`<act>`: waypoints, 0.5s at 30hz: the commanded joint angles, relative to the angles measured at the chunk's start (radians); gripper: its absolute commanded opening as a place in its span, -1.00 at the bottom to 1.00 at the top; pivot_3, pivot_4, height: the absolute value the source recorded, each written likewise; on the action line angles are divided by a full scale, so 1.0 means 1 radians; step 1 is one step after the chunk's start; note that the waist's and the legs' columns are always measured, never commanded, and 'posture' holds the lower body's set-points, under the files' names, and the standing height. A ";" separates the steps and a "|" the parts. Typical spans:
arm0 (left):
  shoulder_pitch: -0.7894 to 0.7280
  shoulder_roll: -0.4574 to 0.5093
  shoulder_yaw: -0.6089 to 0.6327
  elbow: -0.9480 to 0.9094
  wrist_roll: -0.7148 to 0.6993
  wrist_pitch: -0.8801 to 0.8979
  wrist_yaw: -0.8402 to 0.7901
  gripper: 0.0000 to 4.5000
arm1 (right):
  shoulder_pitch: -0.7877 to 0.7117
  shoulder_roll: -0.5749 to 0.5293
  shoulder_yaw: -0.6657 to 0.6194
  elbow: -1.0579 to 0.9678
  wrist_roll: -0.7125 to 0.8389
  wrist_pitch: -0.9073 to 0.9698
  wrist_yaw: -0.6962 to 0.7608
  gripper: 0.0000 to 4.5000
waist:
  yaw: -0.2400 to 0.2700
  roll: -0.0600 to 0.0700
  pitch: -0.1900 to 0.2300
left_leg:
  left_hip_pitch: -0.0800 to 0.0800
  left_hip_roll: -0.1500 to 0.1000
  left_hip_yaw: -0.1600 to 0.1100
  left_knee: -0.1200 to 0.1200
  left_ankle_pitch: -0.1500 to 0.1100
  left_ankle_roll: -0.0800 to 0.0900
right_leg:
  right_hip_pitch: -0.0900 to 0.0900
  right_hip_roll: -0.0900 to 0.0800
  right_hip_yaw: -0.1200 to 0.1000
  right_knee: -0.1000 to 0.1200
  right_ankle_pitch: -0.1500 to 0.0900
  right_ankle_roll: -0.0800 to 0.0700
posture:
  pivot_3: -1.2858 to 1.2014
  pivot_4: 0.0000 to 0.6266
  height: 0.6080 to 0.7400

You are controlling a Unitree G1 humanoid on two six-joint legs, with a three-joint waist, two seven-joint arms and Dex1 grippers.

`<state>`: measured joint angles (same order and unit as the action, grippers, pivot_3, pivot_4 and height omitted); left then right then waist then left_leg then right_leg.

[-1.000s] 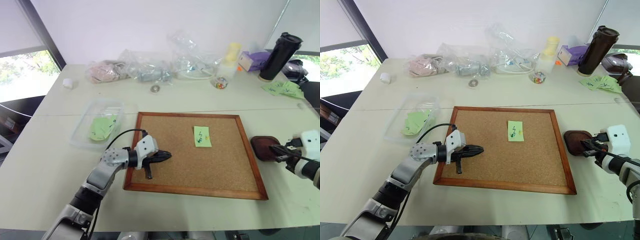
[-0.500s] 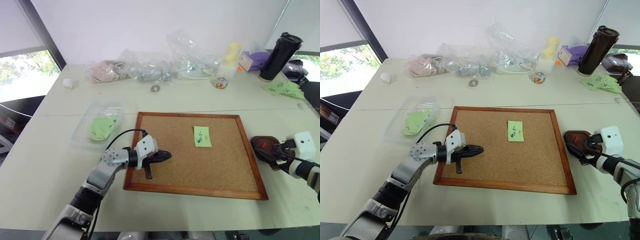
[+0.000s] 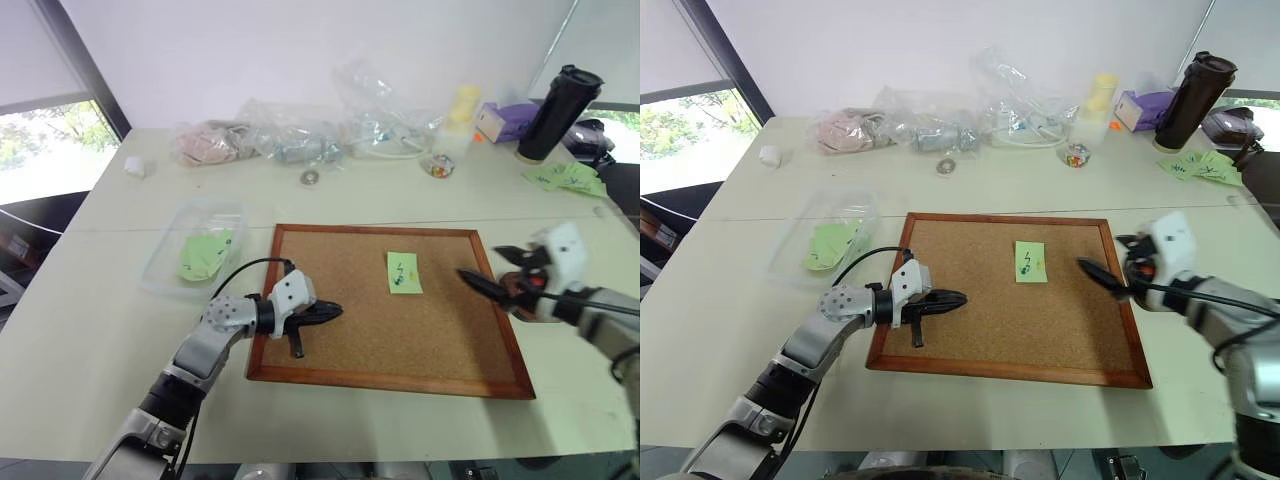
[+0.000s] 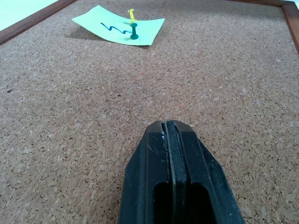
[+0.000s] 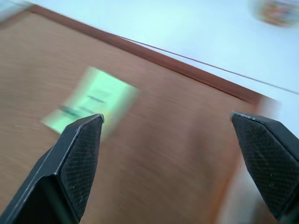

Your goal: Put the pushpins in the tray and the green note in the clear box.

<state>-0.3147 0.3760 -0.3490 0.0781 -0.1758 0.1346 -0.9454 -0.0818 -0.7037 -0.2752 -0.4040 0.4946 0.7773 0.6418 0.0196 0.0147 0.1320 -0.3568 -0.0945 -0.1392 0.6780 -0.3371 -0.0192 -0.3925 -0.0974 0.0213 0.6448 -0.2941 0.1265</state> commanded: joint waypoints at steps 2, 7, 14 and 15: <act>0.028 0.009 -0.028 0.053 0.055 0.024 0.013 -1.00 | -0.058 0.053 0.117 -0.011 -0.060 -0.008 -0.083 0.99 | 0.002 -0.001 0.000 | 0.000 0.000 0.000 0.000 0.000 0.000 | 0.000 0.000 0.000 0.000 0.000 0.000 | 0.03 -0.52 1.00; 0.035 0.014 -0.024 0.045 0.057 0.026 0.016 -1.00 | -0.069 0.074 0.181 0.023 -0.110 -0.032 -0.105 0.99 | 0.006 0.000 0.000 | 0.000 0.000 0.000 0.000 0.000 0.000 | -0.001 0.000 0.000 0.000 0.000 0.000 | 0.03 -0.52 1.00; 0.045 0.021 -0.018 0.028 0.057 0.037 0.025 -1.00 | -0.075 0.107 0.205 0.092 -0.136 -0.071 -0.105 0.99 | 0.002 -0.001 0.000 | 0.000 0.000 0.000 -0.001 0.000 0.000 | -0.001 0.000 0.000 0.000 0.000 0.000 | 0.03 -0.52 1.00; 0.045 0.021 -0.018 0.026 0.056 0.039 0.025 -1.00 | -0.076 0.110 0.207 0.097 -0.137 -0.074 -0.104 0.99 | -0.001 -0.001 0.000 | 0.000 0.000 0.000 -0.001 0.000 0.000 | -0.001 0.000 0.000 0.000 0.000 0.000 | 0.03 -0.52 1.00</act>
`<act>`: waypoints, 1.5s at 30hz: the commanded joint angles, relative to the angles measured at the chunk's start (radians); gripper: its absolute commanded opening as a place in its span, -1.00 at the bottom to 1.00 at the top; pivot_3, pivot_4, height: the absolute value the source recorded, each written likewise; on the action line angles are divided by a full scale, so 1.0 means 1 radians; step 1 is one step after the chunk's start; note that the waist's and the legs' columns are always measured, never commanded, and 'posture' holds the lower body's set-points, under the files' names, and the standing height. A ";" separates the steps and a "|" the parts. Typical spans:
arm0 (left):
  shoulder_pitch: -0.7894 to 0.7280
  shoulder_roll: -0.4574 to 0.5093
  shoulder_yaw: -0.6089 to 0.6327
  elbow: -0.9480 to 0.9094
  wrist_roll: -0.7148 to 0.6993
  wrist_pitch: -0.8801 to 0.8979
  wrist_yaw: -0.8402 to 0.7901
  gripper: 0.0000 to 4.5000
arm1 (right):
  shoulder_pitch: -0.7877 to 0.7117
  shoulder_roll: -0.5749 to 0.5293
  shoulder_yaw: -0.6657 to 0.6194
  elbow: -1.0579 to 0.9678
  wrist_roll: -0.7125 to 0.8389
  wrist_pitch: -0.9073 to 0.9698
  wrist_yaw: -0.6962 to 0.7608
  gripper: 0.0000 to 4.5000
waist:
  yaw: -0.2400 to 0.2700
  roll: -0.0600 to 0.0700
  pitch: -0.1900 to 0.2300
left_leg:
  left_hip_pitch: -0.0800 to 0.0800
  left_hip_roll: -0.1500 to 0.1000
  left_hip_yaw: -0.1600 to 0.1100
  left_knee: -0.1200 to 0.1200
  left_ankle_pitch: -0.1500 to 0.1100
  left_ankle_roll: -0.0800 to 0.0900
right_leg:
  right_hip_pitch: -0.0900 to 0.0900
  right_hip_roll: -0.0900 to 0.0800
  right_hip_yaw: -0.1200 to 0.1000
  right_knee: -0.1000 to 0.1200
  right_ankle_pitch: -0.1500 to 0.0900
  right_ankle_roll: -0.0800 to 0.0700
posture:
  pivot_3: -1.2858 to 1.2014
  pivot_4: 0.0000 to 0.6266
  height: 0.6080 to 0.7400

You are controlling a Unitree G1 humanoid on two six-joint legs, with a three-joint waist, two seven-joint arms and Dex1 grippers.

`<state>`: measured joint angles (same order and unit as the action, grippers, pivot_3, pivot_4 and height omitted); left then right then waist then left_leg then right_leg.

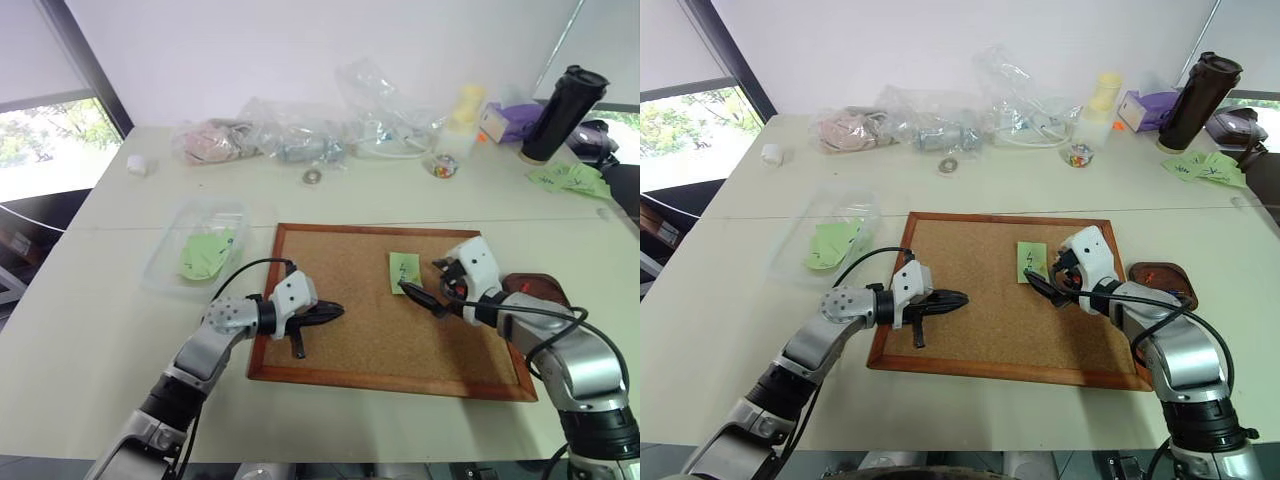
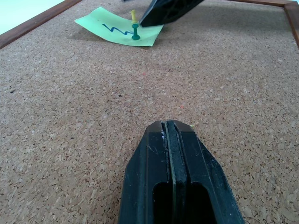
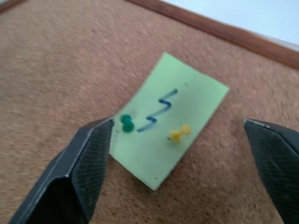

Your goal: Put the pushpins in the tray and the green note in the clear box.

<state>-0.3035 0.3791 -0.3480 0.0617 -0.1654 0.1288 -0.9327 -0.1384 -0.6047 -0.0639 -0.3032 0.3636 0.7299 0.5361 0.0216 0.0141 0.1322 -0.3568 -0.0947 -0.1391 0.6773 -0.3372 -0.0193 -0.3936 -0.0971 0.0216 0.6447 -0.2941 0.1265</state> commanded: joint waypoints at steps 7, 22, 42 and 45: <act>0.039 0.022 -0.018 0.033 0.046 0.047 0.010 -1.00 | -0.022 0.018 -0.002 0.026 -0.019 -0.051 0.004 0.99 | -0.008 0.000 0.000 | 0.000 0.000 0.000 -0.001 0.000 0.000 | 0.000 0.000 0.000 0.000 0.000 0.000 | 0.03 -0.52 1.00; 0.031 0.018 -0.020 0.030 0.044 0.054 0.005 -1.00 | 0.005 -0.003 -0.045 0.003 -0.004 -0.043 0.023 0.99 | -0.008 0.000 0.000 | 0.000 0.000 0.000 -0.001 0.000 0.000 | 0.000 0.000 0.000 0.000 0.000 0.000 | 0.03 -0.52 1.00; 0.032 0.015 -0.021 0.021 0.045 0.062 0.012 -1.00 | -0.026 0.028 0.028 0.072 -0.068 -0.102 0.023 -0.27 | -0.008 0.000 0.000 | 0.000 0.000 0.000 -0.002 0.000 0.000 | -0.001 0.000 0.000 -0.001 0.000 0.000 | 0.03 -0.52 1.00; 0.032 0.015 -0.021 0.021 0.047 0.061 0.013 -1.00 | -0.025 0.028 0.025 0.066 -0.070 -0.101 0.027 -0.40 | -0.008 0.000 0.000 | 0.000 0.000 0.000 -0.002 0.000 0.000 | -0.001 0.000 0.000 -0.001 0.000 0.000 | 0.03 -0.52 1.00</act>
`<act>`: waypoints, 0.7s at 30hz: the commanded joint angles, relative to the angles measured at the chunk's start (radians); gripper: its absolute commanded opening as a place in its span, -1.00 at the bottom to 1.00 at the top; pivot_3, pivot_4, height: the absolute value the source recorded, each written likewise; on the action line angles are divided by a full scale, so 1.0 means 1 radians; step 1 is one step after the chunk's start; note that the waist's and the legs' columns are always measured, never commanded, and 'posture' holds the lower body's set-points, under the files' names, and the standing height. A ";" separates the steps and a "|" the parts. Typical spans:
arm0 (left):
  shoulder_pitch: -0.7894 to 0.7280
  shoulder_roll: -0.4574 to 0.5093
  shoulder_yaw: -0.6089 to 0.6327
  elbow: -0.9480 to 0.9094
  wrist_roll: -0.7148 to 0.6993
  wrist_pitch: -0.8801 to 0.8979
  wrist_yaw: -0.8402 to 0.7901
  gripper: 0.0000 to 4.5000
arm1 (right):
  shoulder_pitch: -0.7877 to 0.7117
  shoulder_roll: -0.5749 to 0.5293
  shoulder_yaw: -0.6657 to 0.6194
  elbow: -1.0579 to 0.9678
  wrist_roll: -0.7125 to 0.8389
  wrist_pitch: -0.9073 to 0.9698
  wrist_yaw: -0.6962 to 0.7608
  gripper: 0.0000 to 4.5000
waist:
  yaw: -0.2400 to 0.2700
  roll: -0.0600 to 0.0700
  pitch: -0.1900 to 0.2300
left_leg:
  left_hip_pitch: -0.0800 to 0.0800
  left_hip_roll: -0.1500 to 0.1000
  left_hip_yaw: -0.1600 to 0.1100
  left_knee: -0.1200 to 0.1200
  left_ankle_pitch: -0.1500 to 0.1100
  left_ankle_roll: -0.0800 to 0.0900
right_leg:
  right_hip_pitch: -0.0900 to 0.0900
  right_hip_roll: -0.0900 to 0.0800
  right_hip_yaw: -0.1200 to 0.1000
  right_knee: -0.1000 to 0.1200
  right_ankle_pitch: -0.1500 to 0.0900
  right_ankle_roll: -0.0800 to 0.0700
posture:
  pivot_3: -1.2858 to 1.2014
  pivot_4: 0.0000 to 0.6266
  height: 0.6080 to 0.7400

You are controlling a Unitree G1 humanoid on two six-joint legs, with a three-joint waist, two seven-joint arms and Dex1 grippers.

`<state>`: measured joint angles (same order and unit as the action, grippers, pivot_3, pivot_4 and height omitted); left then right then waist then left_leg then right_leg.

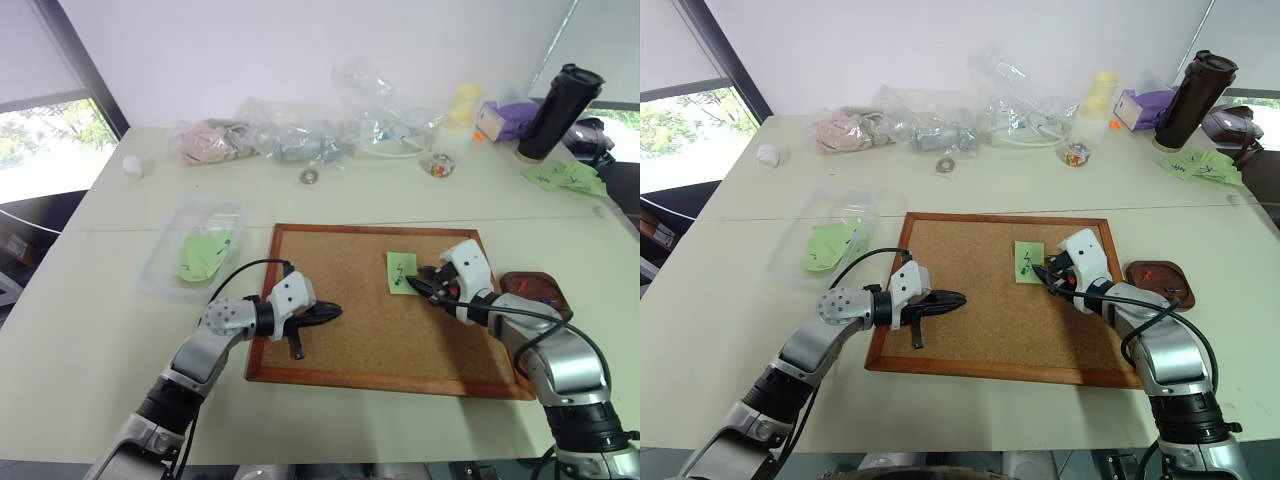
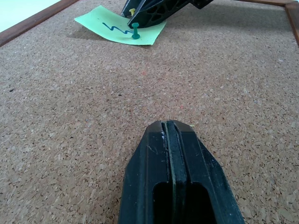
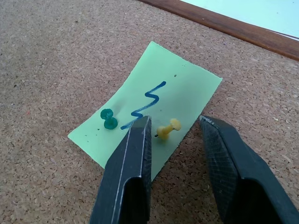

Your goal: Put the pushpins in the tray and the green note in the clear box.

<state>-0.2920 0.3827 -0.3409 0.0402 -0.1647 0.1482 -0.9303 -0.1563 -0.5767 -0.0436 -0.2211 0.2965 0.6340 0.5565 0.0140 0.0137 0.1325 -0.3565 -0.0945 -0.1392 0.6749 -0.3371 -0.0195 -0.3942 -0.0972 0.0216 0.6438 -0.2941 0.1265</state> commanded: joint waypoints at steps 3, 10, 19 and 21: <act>0.020 0.010 -0.028 0.044 0.047 0.041 0.012 -1.00 | -0.001 -0.002 -0.001 -0.029 0.000 -0.001 0.008 -0.90 | 0.000 0.000 0.000 | 0.000 0.000 0.000 0.000 0.000 0.000 | 0.000 0.000 0.000 0.000 0.000 0.000 | 0.03 -0.52 1.00; 0.021 0.008 -0.029 0.042 0.049 0.042 0.017 -1.00 | 0.018 -0.001 -0.063 -0.096 0.034 0.046 -0.017 -0.99 | 0.003 0.000 0.000 | 0.000 0.000 0.000 -0.001 0.000 0.000 | 0.000 0.000 0.000 -0.001 0.000 0.000 | 0.03 -0.52 1.00; 0.026 0.010 -0.029 0.046 0.045 0.039 0.015 -1.00 | 0.021 -0.035 -0.437 -0.169 0.210 0.177 -0.083 -0.99 | 0.019 0.000 0.000 | 0.000 0.000 0.000 -0.008 0.001 -0.001 | 0.000 0.000 0.000 -0.008 0.000 0.000 | 0.03 -0.52 1.00; 0.023 0.007 -0.032 0.052 0.045 0.037 0.016 -1.00 | 0.059 -0.071 -0.492 -0.127 0.196 0.163 -0.069 -0.99 | 0.023 0.000 0.000 | 0.000 0.000 0.000 -0.009 0.001 -0.001 | 0.000 0.000 0.000 -0.009 0.000 0.000 | 0.03 -0.52 1.00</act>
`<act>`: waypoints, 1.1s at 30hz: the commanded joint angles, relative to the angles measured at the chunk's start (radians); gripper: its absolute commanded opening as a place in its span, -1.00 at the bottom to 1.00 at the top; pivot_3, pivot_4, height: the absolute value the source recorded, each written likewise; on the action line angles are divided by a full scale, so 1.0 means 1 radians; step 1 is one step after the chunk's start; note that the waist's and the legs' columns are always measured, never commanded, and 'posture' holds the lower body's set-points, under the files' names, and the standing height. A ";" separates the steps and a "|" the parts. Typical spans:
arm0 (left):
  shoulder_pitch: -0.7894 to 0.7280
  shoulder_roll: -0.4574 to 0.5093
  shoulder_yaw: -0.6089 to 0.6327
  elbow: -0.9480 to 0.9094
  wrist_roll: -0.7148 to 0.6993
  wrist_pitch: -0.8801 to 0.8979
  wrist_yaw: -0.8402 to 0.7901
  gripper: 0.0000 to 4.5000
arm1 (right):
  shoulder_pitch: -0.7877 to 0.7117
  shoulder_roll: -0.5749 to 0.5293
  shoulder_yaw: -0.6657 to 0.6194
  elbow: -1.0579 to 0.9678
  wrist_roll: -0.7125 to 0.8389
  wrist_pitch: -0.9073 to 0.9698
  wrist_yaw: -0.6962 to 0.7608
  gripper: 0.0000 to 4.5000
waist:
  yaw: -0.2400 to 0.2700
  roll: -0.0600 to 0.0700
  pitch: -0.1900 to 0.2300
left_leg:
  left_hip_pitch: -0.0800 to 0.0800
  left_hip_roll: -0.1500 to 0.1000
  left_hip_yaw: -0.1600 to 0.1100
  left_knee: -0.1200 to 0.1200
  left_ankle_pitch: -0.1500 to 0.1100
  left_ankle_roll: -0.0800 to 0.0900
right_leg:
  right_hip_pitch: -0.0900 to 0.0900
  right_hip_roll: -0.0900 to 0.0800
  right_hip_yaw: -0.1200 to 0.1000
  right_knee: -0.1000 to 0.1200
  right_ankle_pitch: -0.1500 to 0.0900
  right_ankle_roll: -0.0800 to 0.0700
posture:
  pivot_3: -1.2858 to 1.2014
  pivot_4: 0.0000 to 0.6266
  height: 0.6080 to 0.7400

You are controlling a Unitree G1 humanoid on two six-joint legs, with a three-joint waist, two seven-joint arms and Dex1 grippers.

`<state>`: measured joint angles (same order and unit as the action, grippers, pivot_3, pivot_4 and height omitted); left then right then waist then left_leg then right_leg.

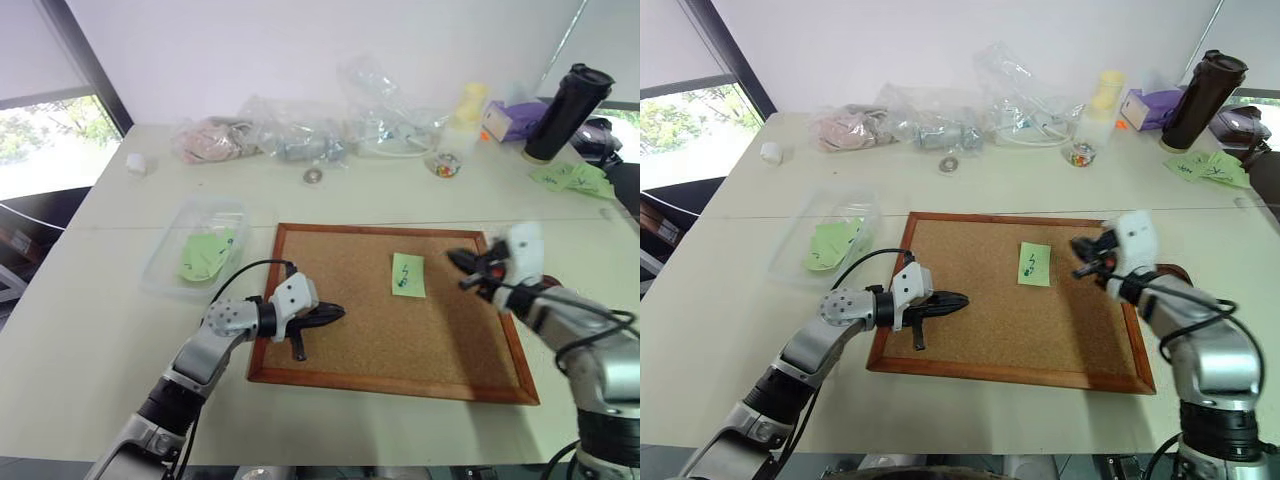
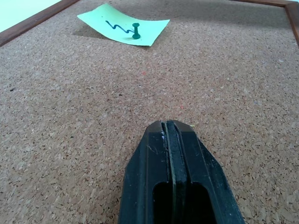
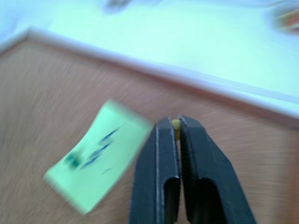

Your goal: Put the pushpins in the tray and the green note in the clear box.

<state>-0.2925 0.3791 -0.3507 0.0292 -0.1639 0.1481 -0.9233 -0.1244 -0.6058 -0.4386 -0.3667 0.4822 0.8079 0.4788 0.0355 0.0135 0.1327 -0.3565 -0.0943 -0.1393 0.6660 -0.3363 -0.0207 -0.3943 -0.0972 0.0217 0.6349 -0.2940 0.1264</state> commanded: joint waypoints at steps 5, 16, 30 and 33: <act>0.016 0.006 -0.028 0.077 0.045 0.030 0.004 -1.00 | 0.144 -0.100 -0.157 0.147 -0.045 -0.088 0.039 -0.99 | 0.003 0.000 0.000 | 0.001 0.001 0.000 -0.001 0.000 0.000 | 0.001 0.000 0.000 -0.001 0.000 0.000 | 0.03 -0.52 1.00; 0.018 0.005 -0.027 0.081 0.046 0.027 0.002 -1.00 | 0.223 -0.075 -0.139 0.238 -0.057 -0.171 0.071 -0.53 | 0.002 0.001 0.000 | 0.001 0.001 0.001 -0.001 0.000 0.000 | 0.002 0.000 0.001 -0.001 0.000 0.000 | 0.03 -0.52 1.00; 0.015 0.005 -0.029 0.085 0.046 0.025 -0.004 -1.00 | 0.211 -0.106 -0.175 0.205 -0.033 -0.177 0.074 0.87 | 0.002 0.001 0.000 | 0.001 0.001 0.001 -0.001 0.000 0.000 | 0.002 0.000 0.001 -0.001 0.000 0.000 | 0.03 -0.52 1.00; 0.015 0.005 -0.029 0.086 0.046 0.024 -0.005 -1.00 | 0.180 -0.119 -0.184 0.157 0.013 -0.144 0.084 0.87 | 0.002 0.002 0.000 | 0.001 0.001 0.001 -0.001 0.000 0.000 | 0.002 0.000 0.001 -0.001 0.000 0.000 | 0.03 -0.52 1.00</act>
<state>-0.3002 0.3702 -0.3554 0.0555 -0.1640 0.1412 -0.9331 0.0820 -0.6951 -0.5807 -0.1409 0.4578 0.6562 0.5551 0.0375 0.0154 0.1322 -0.3550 -0.0937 -0.1380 0.6653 -0.3358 -0.0210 -0.3926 -0.0967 0.0223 0.6335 -0.2940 0.1264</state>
